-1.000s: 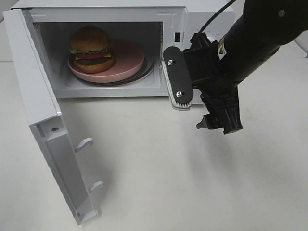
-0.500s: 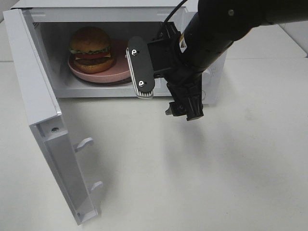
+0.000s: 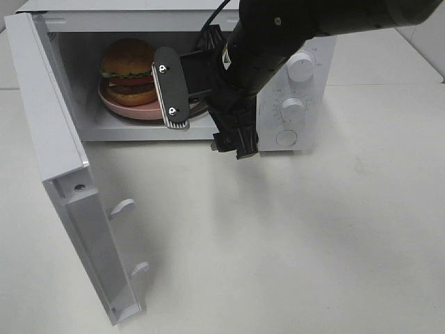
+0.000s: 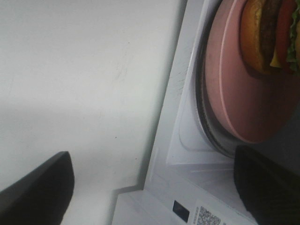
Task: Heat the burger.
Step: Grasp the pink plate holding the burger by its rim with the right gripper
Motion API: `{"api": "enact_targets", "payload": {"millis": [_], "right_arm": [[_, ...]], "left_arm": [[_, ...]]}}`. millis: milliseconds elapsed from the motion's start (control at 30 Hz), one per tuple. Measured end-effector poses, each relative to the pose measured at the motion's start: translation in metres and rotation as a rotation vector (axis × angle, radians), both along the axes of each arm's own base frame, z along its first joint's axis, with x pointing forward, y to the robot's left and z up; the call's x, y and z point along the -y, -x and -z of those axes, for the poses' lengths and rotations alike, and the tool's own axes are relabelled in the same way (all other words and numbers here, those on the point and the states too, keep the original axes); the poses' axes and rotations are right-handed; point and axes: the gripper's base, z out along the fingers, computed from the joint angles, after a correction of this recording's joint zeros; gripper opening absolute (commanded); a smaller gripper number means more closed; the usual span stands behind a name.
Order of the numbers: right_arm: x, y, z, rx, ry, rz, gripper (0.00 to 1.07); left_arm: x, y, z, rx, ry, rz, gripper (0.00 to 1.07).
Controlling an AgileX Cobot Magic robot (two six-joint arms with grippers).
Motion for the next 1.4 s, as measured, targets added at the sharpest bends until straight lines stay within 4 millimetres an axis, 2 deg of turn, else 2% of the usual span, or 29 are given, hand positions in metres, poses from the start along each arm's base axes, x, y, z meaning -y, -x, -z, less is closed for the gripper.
{"api": "enact_targets", "payload": {"millis": [867, 1400], "right_arm": [[-0.04, -0.047, 0.027, 0.033, -0.039, 0.001, 0.85], [-0.062, -0.068, 0.055, 0.022, -0.058, 0.007, 0.81]], "left_arm": [[0.0, 0.0, 0.0, 0.0, 0.0, 0.0, 0.98], [0.0, 0.0, 0.0, 0.0, 0.0, 0.0, 0.98]]}}
